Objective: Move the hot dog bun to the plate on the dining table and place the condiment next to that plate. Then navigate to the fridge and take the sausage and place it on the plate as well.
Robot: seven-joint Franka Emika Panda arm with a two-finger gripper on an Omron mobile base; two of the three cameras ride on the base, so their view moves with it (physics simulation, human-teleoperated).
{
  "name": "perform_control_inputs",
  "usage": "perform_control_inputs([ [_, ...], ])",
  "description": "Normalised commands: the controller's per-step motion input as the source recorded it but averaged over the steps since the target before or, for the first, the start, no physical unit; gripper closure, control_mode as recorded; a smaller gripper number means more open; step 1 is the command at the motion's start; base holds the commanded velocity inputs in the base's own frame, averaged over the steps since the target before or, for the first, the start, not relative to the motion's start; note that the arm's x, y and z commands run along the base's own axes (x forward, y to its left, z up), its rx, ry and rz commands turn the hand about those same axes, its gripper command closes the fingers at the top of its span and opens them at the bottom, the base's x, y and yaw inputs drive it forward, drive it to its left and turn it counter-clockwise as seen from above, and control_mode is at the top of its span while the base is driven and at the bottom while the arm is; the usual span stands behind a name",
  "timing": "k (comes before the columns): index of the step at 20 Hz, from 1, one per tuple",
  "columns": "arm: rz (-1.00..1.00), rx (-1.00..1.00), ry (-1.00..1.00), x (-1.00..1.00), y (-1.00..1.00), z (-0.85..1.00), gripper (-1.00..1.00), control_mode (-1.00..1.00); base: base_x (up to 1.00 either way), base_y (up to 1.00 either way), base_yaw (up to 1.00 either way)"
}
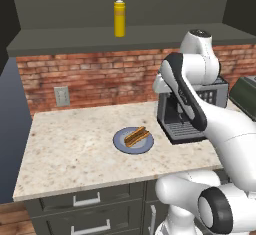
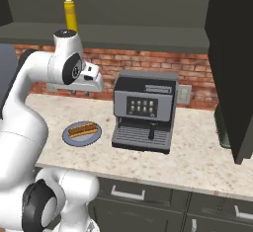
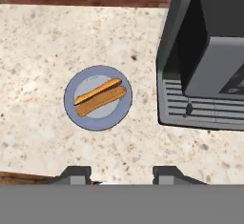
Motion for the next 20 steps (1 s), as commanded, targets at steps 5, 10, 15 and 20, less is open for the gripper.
perform_control_inputs([
  [5,0.00,0.00,0.16,-0.01,0.11,-0.32,-1.00,-1.00,0.00,0.00,0.00],
  [10,-0.08,0.00,0.27,0.00,0.54,-0.63,-1.00,-1.00,0.00,0.00,0.00],
  [15,-0.27,0.00,0.15,0.03,0.64,-0.59,-1.00,-1.00,0.00,0.00,0.00],
  [20,-0.33,0.00,0.00,0.28,0.30,-0.57,-1.00,-1.00,0.00,0.00,0.00],
])
